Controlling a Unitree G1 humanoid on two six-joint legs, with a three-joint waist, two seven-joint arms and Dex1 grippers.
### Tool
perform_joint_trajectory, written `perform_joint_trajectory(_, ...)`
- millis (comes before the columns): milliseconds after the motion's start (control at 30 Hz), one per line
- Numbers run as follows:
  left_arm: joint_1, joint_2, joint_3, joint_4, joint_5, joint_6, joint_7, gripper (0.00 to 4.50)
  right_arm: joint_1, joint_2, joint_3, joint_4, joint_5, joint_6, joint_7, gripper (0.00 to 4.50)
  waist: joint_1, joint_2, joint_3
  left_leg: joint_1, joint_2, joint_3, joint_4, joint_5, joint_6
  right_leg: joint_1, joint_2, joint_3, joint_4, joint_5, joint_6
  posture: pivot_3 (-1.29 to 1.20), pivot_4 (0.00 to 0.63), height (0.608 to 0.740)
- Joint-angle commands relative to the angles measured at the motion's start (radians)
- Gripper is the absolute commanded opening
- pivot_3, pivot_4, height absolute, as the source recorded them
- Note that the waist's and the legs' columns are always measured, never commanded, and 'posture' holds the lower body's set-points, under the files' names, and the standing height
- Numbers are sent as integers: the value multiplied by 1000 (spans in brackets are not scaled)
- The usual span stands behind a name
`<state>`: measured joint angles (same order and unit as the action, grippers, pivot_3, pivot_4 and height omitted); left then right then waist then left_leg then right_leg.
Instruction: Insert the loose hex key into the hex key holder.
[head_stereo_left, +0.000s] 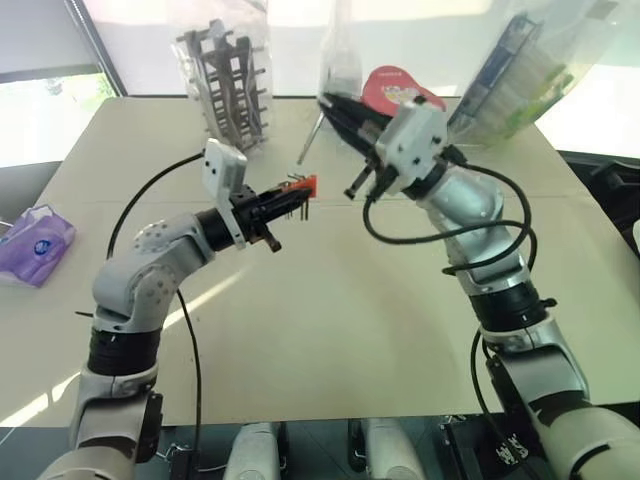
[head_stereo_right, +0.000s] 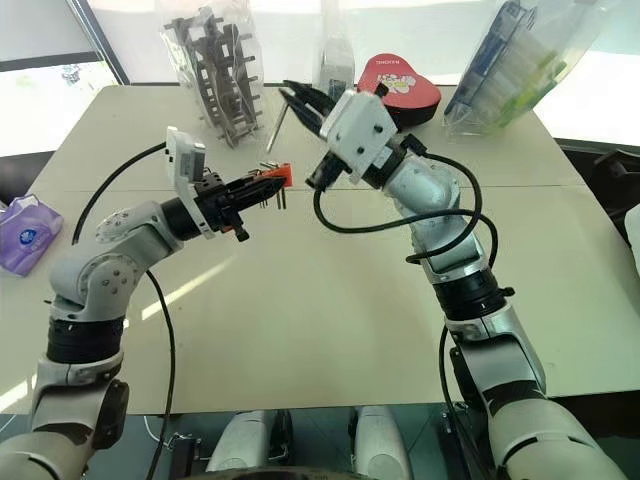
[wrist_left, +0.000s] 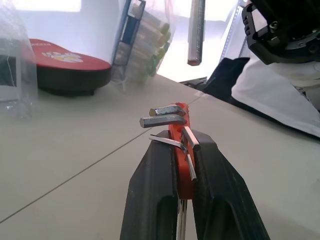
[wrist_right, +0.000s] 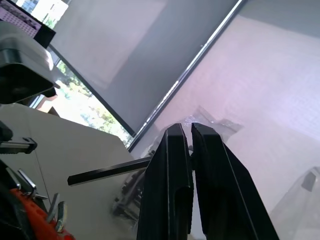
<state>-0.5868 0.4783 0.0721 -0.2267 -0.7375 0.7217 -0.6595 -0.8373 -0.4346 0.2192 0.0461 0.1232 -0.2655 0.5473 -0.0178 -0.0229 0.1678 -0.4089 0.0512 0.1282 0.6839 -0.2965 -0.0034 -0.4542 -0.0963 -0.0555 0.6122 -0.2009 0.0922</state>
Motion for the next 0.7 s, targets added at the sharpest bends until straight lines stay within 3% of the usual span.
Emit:
perform_joint_trajectory(33,-32,29,21,-9,-25,10,-49,0,-62,-29,-21,41,-40,-161,80,33,0,0,0,0,0,0,0,0,0,0,0,0,0,0,0,0,150,740)
perform_joint_trajectory(700,-14,50,29,-53,-49,33,-60,0,-131,-48,-52,255,-146,-380,111,33,1,0,0,1,0,0,0,1,-2,0,0,0,1,0,0,0,150,740)
